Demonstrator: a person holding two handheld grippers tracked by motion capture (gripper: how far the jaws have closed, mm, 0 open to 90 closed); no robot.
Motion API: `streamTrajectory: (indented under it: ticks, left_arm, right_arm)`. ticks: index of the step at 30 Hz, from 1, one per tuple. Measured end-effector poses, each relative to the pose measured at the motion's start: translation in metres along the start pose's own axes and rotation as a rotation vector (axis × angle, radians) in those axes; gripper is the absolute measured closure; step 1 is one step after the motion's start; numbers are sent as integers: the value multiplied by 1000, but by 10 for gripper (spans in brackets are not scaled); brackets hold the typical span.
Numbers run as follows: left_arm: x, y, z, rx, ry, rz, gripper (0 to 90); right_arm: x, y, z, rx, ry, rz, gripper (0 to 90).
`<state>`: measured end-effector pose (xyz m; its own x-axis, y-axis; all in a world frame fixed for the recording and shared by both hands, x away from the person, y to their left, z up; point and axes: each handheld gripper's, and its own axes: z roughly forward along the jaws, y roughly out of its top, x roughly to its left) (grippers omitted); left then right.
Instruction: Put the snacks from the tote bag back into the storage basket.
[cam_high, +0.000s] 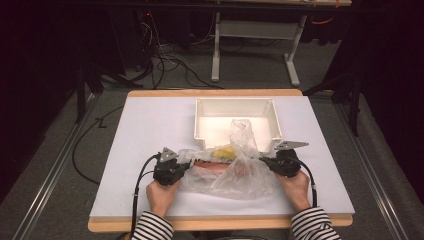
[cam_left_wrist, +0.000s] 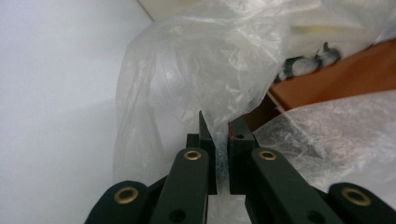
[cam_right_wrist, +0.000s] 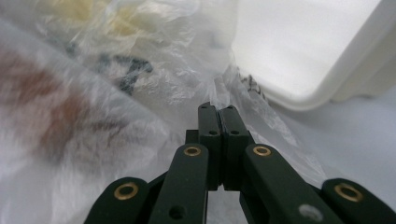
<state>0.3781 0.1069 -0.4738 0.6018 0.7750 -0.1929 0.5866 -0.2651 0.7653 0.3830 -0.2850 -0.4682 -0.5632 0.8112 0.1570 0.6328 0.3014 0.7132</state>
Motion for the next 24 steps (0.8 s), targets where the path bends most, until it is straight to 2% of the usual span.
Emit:
streamTrajectory:
  ticks: [4, 5, 12, 14, 16, 21, 24]
  left_arm:
    - [-1, -6, 7, 48, -1, 4, 884]
    - [-3, -8, 7, 47, 0, 9, 884]
    - [-14, -16, -5, 74, -27, 56, 881]
    - [-13, -15, -9, 48, -35, 54, 842]
    - [-13, -13, -15, 12, -42, 37, 760]
    - [-16, -5, -33, -63, -3, 45, 590]
    - [-20, 2, -44, -105, 4, 58, 508]
  right_arm:
    - [0, -6, 1, 3, 5, -3, 900]
    - [0, -7, 0, 12, 1, -4, 900]
    - [5, -16, -5, 28, 15, -29, 900]
    - [7, -16, -6, 32, 13, -31, 900]
    - [8, -16, -5, 29, 12, -34, 900]
    - [9, -17, -4, 22, 8, -40, 898]
    - [10, -18, -3, 20, -2, -43, 898]
